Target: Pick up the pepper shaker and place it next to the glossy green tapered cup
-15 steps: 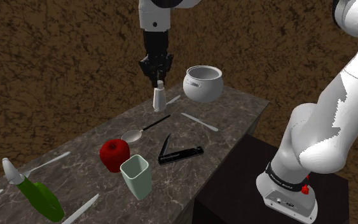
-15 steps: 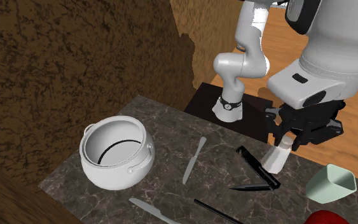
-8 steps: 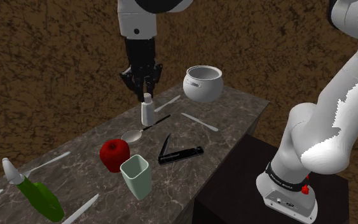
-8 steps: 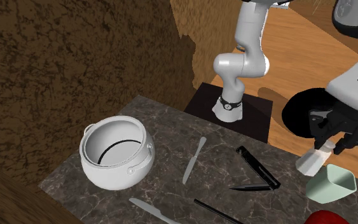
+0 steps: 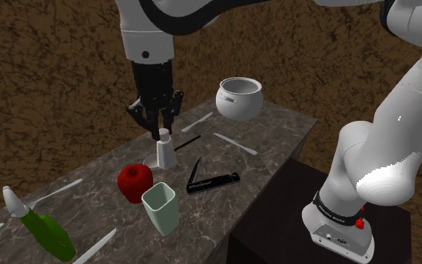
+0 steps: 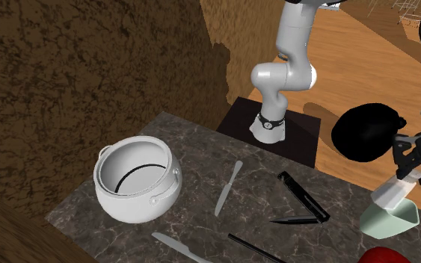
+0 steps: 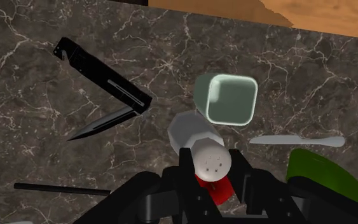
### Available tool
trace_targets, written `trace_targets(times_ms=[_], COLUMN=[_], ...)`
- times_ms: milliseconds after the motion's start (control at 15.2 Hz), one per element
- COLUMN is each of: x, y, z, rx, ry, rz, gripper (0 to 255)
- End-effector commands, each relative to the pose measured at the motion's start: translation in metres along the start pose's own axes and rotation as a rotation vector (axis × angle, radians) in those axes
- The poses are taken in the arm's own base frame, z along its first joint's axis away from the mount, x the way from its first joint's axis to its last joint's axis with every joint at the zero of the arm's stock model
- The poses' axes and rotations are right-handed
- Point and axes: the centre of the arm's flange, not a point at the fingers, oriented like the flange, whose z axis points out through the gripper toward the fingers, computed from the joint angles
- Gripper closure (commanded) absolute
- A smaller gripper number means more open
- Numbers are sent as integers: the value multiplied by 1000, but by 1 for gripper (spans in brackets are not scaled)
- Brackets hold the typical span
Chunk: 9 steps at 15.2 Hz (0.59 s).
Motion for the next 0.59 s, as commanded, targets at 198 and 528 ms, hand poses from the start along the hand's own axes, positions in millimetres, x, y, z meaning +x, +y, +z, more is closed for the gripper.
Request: trace_targets(times_ms=[198,528], x=[1,2], y=[1,4], z=[27,53], rx=[0,0], ry=[0,0], rz=[0,0], gripper=[255,255])
